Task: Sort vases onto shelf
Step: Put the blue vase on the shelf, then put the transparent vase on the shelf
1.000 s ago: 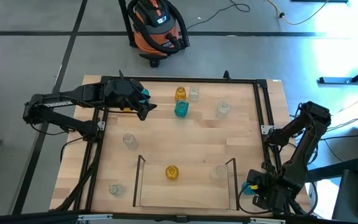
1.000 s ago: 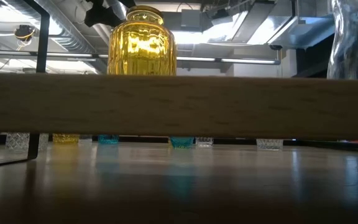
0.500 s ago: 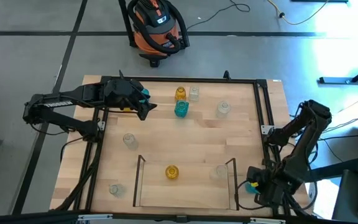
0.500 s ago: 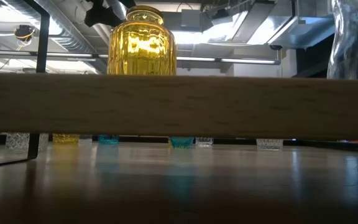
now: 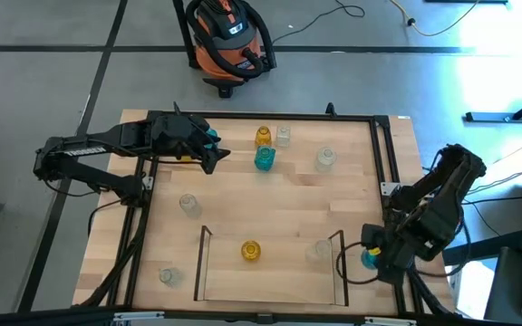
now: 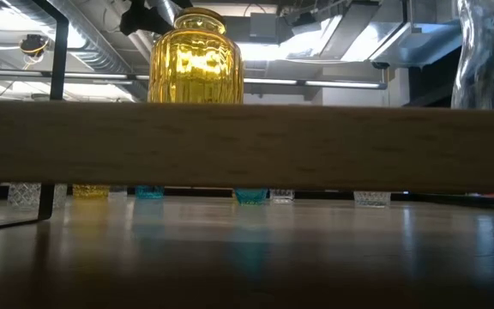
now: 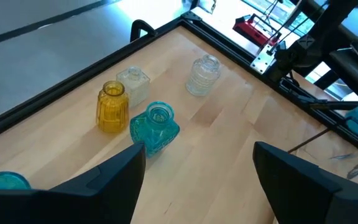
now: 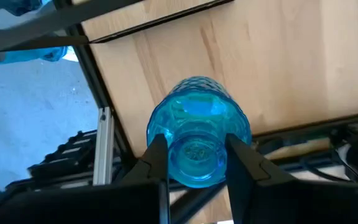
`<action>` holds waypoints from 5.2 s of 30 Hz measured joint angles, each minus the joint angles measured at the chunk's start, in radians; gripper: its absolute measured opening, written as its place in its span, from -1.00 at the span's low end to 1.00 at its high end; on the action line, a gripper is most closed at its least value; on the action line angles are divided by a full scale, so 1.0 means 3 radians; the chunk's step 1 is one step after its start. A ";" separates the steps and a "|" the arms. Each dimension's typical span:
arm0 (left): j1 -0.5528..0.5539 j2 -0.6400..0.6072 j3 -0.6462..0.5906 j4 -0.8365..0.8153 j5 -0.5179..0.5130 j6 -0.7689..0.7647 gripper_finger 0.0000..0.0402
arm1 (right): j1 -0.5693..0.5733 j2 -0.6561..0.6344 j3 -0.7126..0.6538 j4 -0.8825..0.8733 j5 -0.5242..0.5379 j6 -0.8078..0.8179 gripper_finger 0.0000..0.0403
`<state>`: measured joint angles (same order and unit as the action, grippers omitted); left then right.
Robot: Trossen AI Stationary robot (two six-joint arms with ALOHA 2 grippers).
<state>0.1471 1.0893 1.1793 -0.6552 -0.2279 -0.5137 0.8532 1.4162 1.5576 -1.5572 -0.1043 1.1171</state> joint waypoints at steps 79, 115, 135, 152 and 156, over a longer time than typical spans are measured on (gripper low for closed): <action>0.0000 0.0000 -0.0004 -0.0640 -0.0043 0.0001 0.44 | -0.0889 0.2110 0.1633 0.1439 -0.0005 -0.2642 -0.68; 0.0000 0.0000 -0.0004 -0.0637 -0.0019 -0.0004 0.44 | -0.0857 0.2299 0.1632 0.1548 -0.0075 -0.2652 -0.36; 0.0000 0.0000 -0.0004 -0.0637 0.0043 -0.0003 0.44 | -0.0878 0.2298 0.1840 0.1541 -0.0089 -0.2610 -0.35; -0.0049 0.0000 -0.0003 -0.0636 0.0041 -0.0001 0.44 | -0.1478 0.2152 0.2586 0.1011 0.1289 -0.2624 -0.35; -0.0127 0.0000 -0.0003 -0.0636 0.0046 -0.0001 0.44 | -0.1747 0.2115 0.2581 0.0918 0.1650 -0.2784 -0.35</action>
<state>0.1089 1.0893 1.1786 -0.8459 -0.2142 -0.5139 0.3291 2.0507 2.3320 -1.2818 0.3908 0.2820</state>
